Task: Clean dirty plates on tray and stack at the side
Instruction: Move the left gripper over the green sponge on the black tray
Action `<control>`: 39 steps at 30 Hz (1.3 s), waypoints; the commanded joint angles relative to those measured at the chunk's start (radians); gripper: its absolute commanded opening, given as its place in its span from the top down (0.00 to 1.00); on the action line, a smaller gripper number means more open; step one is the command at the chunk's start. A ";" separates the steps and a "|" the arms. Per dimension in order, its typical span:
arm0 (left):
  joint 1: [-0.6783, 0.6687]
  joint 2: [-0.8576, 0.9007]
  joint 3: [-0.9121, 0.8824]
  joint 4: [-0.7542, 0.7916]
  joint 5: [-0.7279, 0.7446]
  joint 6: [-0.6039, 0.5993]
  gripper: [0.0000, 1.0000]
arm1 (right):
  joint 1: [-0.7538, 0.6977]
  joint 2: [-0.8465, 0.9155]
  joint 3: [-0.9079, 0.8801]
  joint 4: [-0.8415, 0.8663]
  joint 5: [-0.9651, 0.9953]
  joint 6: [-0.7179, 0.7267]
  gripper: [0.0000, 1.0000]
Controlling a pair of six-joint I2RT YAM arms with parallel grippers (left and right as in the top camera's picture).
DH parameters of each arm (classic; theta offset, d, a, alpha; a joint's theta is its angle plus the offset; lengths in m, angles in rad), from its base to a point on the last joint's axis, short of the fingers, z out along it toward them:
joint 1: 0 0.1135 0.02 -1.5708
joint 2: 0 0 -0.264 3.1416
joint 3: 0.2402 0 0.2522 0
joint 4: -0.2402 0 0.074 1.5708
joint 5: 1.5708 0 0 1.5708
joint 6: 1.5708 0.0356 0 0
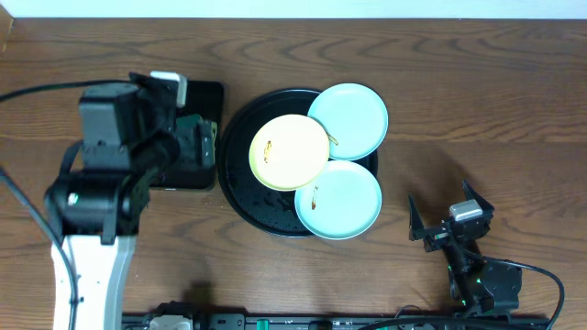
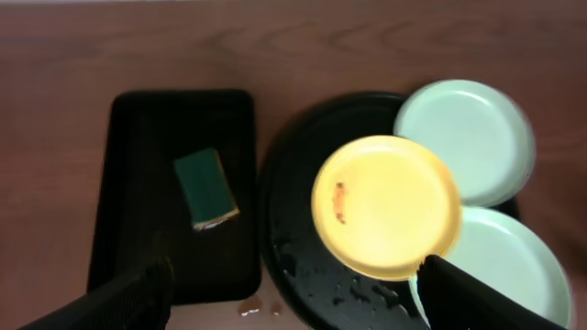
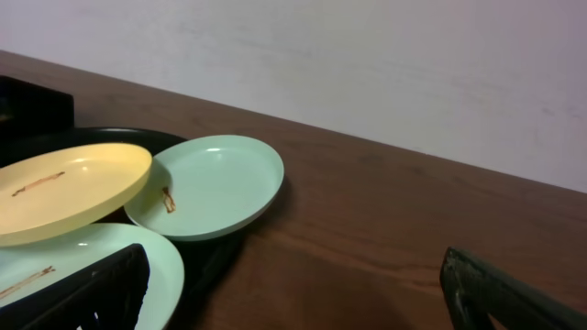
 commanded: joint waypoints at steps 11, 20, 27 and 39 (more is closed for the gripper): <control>-0.001 0.315 0.018 -0.020 -0.381 -0.329 0.15 | -0.008 0.000 -0.002 -0.003 0.005 0.014 0.01; 0.050 0.542 0.018 0.064 -0.245 -0.353 0.06 | -0.008 0.000 -0.002 -0.003 0.005 0.014 0.01; 0.116 0.684 0.018 0.133 -0.192 -0.353 0.09 | -0.008 0.000 -0.002 -0.003 0.005 0.014 0.01; 0.127 0.830 0.018 0.229 -0.043 -0.195 0.18 | -0.008 0.000 -0.002 -0.003 0.005 0.014 0.01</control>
